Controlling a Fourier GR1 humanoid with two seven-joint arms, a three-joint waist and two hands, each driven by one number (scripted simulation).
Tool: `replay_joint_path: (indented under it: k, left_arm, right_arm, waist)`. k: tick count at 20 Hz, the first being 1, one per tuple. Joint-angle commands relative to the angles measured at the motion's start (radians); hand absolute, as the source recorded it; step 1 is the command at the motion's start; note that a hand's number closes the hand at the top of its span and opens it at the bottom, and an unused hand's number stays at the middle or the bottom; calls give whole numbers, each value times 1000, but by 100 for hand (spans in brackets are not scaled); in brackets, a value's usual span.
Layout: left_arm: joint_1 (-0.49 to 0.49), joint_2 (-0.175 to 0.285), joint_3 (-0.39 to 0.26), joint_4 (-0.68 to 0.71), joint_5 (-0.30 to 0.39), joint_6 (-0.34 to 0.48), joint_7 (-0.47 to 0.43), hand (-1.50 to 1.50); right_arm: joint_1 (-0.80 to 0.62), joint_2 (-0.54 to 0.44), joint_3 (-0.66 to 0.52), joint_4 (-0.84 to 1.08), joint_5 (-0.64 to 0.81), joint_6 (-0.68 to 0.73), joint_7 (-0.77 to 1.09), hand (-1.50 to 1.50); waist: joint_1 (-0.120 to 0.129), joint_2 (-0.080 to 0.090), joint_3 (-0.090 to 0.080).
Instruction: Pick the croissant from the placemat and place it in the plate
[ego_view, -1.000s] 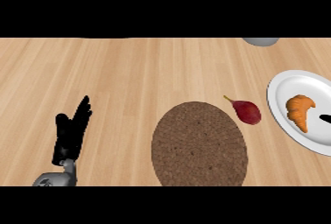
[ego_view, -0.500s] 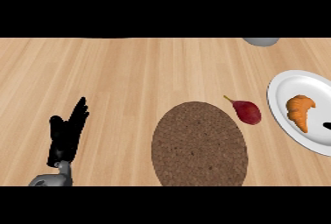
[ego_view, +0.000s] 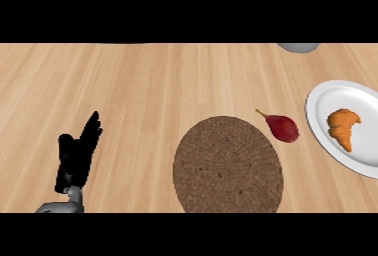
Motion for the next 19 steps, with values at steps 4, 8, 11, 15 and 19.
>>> replay_joint_path:
  k: [4, 8, 11, 15, 19]
  left_arm:
    - [-39, -5, 20, 58, 2, -12, -23, 0]
    - [4, 3, 24, 40, 10, -33, -44, 0]
    - [-24, -36, -10, -18, -31, 27, 29, 0]
    - [-20, -26, 6, 40, -18, 0, -29, 0]
    - [7, -2, 24, 19, 5, -30, -41, 0]
  right_arm:
    - [8, -64, -13, 71, -49, 5, -54, -150]
    - [74, -41, -25, 16, -97, -16, -52, -150]
    - [72, -98, -48, 141, -94, -11, -115, -150]
    - [32, -110, -29, 257, -74, -18, -178, -150]
    - [25, -125, -32, 289, -70, -78, -190, -150]
  waist:
    - [-1, 1, 0]
    - [-5, -2, -1]
    - [-2, 0, 0]
    - [5, 3, 1]
    - [10, 4, 3]
